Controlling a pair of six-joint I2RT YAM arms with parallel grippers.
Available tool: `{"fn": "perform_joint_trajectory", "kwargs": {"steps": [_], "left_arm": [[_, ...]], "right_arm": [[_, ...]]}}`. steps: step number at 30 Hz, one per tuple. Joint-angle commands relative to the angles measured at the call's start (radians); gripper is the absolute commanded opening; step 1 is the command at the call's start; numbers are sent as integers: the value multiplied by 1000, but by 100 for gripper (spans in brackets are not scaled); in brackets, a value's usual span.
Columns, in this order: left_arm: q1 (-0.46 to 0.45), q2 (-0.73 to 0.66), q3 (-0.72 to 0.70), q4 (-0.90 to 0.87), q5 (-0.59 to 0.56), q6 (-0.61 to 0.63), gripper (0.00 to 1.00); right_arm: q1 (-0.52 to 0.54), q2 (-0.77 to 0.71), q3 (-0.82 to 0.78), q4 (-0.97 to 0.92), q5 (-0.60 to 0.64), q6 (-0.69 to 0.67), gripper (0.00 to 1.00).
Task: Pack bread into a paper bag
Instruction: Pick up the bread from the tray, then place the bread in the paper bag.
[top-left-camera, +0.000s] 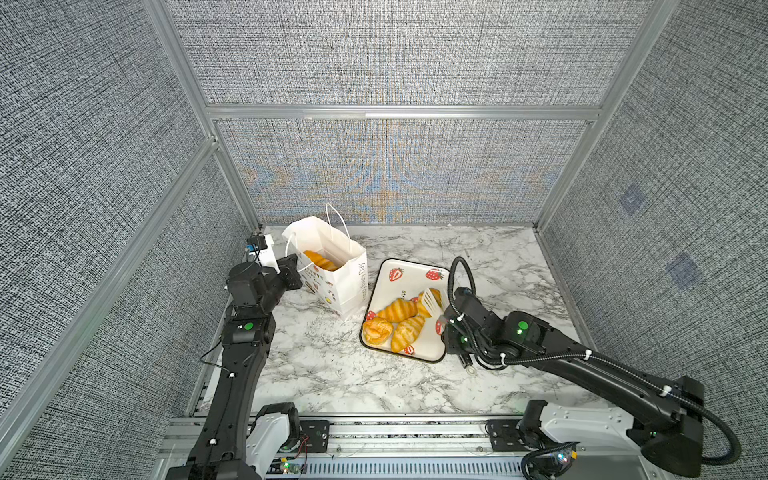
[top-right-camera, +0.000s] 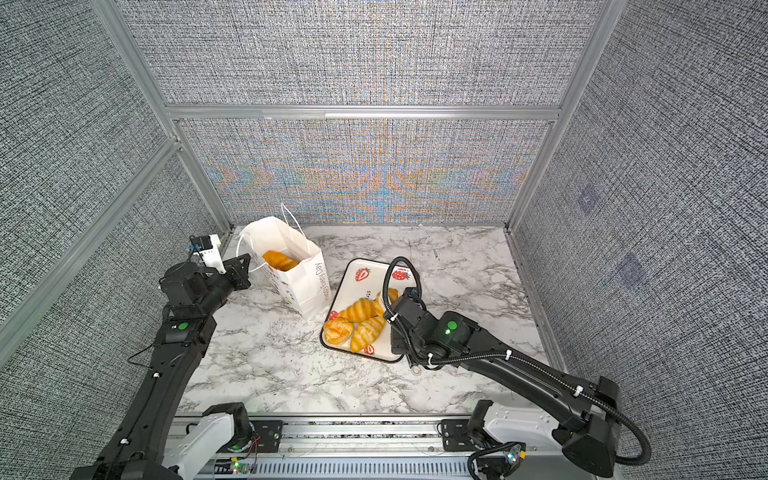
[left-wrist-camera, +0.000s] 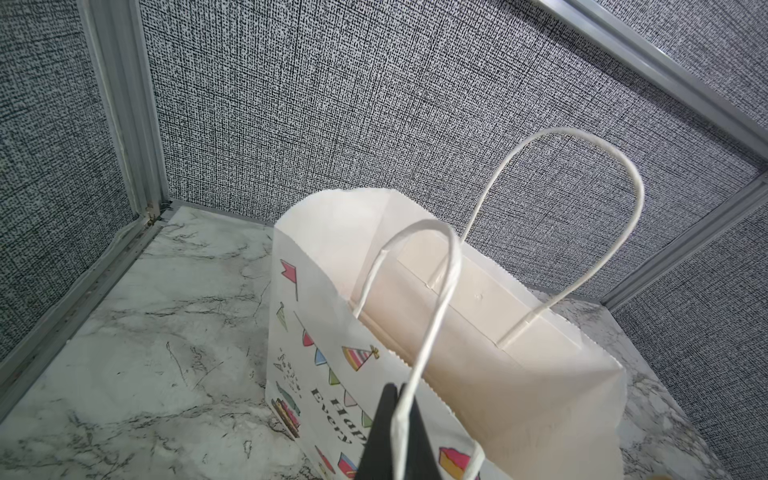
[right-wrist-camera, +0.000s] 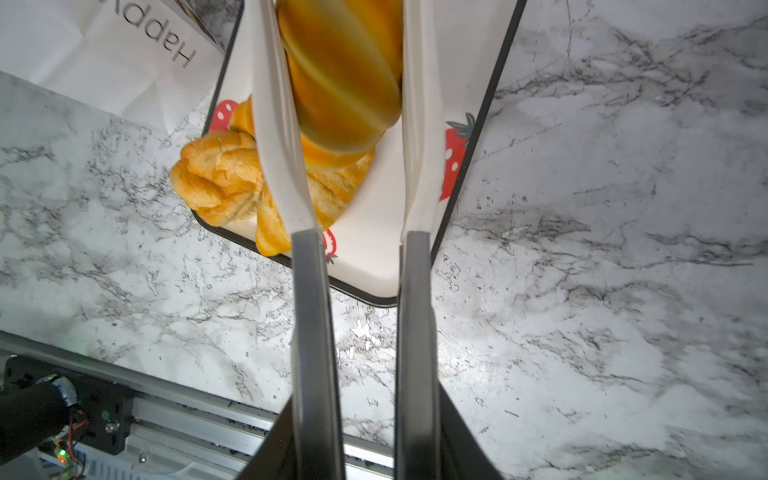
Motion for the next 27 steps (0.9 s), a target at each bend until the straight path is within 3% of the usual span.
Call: {"fn": "perform_joint_trajectory", "kwargs": {"steps": [1, 27], "left_arm": [[0, -2, -7, 27, 6, 3, 0], [0, -4, -9, 34, 9, 2, 0]], "right_arm": [[-7, 7, 34, 74, 29, -34, 37], [-9, 192, 347, 310, -125, -247, 37]]}}
